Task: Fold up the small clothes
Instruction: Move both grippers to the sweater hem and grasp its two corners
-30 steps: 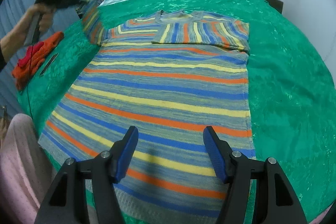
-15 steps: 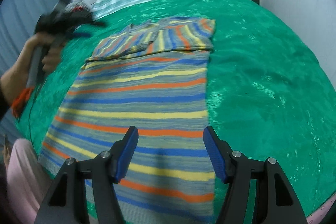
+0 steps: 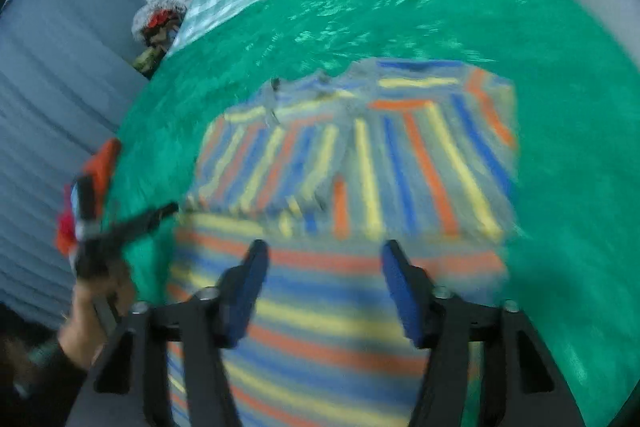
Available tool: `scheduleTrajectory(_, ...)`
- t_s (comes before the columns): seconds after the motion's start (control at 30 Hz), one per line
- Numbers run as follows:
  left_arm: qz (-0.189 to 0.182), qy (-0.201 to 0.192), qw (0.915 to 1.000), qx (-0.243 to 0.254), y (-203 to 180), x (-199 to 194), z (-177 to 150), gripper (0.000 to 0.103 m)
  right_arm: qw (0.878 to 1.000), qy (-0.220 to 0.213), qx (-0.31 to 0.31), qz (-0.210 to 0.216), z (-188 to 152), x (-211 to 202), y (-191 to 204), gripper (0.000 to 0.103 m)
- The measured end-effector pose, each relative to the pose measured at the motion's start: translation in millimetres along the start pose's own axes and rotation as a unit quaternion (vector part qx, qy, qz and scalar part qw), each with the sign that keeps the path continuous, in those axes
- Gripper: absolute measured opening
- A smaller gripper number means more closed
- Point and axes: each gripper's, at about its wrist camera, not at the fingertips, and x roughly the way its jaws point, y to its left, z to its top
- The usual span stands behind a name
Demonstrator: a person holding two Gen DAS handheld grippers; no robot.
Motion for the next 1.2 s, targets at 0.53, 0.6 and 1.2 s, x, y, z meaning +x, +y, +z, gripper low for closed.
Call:
scheduleTrajectory(0.53,0.014,0.078,0.9943,0.072,-1,-7,-66,0.078,0.991,0.127,-0.030,-0.009,-53,53,5,0.042)
scheduleTrajectory(0.6,-0.008,0.090,0.9940,0.061,6,-35,-93,0.082,0.994,0.104,-0.032,-0.023,-80,17,-6,0.055)
scheduleTrajectory(1.2,-0.078,0.185,0.9794,0.017,0,-105,-244,0.018,0.987,0.146,0.053,-0.033,-248,-55,-57,0.024)
